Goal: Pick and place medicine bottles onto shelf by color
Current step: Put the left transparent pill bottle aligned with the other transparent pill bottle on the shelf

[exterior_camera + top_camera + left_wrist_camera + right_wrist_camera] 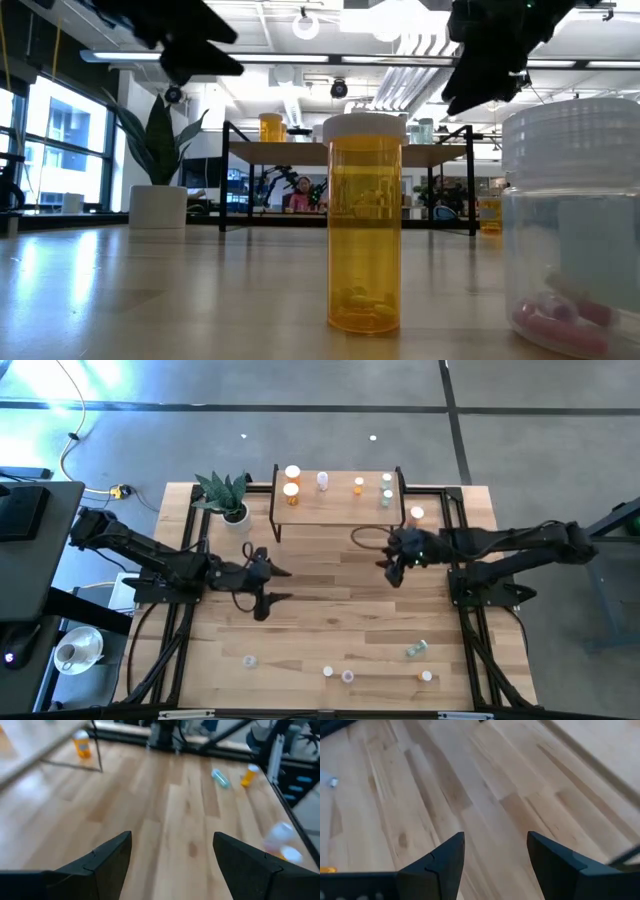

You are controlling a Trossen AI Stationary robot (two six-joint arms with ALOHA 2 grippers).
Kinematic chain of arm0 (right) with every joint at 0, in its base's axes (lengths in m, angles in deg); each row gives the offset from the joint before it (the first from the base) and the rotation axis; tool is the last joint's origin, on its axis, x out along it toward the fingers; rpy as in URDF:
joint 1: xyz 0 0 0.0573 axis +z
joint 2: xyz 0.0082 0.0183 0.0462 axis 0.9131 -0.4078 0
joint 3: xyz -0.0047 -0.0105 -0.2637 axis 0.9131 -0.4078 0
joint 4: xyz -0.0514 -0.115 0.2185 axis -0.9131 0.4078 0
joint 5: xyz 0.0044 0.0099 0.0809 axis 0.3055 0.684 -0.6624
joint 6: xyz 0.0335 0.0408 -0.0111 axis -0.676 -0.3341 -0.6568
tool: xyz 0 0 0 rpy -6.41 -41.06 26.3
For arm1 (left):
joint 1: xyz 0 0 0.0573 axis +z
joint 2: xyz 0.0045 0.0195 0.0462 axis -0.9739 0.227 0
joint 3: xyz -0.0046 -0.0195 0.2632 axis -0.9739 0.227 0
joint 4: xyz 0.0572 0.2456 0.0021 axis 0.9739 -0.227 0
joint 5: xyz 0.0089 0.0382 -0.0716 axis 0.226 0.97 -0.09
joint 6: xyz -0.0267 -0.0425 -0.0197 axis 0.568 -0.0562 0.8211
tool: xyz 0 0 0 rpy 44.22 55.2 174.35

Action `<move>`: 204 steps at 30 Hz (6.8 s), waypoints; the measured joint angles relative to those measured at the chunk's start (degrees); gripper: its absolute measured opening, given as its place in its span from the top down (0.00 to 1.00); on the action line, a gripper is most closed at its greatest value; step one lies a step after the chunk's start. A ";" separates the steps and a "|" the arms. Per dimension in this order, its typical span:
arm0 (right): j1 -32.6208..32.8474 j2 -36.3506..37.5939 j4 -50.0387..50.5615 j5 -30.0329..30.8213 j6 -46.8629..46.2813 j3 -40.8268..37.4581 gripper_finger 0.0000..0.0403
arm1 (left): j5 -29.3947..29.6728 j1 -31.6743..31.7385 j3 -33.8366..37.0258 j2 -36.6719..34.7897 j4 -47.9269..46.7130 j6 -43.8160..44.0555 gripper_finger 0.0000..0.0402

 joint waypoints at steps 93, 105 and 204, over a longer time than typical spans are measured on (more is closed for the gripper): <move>13.07 -0.15 -20.72 15.28 1.35 -9.33 0.49 | 1.04 -36.56 -16.70 30.91 -33.08 47.98 0.34; 13.07 -0.15 -20.75 15.24 0.86 -9.33 0.49 | 1.04 -36.58 -16.70 30.91 -32.97 47.96 0.54; 13.18 -0.15 -16.85 15.72 -1.85 -9.33 0.49 | -22.06 45.89 -50.66 34.66 -34.31 -29.39 0.65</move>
